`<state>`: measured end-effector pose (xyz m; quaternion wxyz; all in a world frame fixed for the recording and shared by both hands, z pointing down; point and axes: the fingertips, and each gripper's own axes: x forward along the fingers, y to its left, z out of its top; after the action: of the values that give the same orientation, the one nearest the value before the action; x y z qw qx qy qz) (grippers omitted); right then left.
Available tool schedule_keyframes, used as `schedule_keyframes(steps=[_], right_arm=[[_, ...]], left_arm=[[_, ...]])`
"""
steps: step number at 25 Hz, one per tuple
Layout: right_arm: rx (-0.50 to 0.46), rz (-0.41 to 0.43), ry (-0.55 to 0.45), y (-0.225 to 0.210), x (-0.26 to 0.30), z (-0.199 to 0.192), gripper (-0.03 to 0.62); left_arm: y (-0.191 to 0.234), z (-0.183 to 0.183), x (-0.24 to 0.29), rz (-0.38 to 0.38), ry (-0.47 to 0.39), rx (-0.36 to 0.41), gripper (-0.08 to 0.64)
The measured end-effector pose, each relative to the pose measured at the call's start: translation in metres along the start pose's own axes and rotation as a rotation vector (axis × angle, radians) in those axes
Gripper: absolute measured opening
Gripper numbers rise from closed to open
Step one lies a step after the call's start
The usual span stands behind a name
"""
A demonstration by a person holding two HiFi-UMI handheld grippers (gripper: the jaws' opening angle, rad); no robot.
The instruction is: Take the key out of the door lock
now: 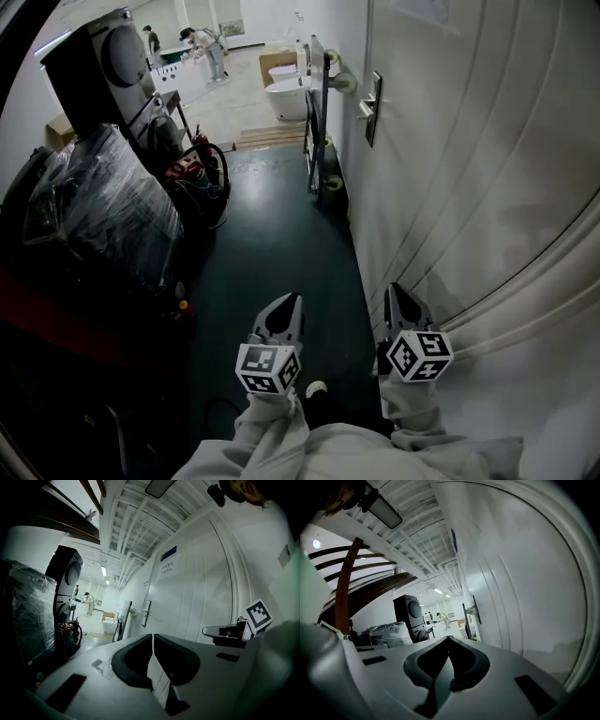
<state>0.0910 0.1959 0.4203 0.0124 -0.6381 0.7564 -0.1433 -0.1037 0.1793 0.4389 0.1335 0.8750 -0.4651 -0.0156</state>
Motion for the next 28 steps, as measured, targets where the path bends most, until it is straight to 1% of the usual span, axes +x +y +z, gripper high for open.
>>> schedule_keyframes(steps=[8,16,20,24,28], right_arm=[[-0.017,-0.002,-0.016,0.008,0.036,0.007,0.051],[-0.030,0.002,0.048,0.019,0.050,-0.013,0.051],[-0.032,0.012,0.069,0.023,0.064,-0.016,0.051],[-0.053,0.025,0.070,0.025,0.079,-0.011,0.051],[-0.059,0.023,0.060,0.021,0.091,-0.004,0.051]], left_arm=[[0.025,0.011,0.023,-0.025,-0.012,0.011,0.021],[0.036,-0.008,0.020,-0.037,0.025,-0.022,0.021],[0.046,-0.013,0.019,-0.021,0.037,-0.032,0.021],[0.061,-0.011,0.025,0.008,0.028,-0.038,0.021],[0.068,-0.005,0.039,0.008,0.015,-0.038,0.021]])
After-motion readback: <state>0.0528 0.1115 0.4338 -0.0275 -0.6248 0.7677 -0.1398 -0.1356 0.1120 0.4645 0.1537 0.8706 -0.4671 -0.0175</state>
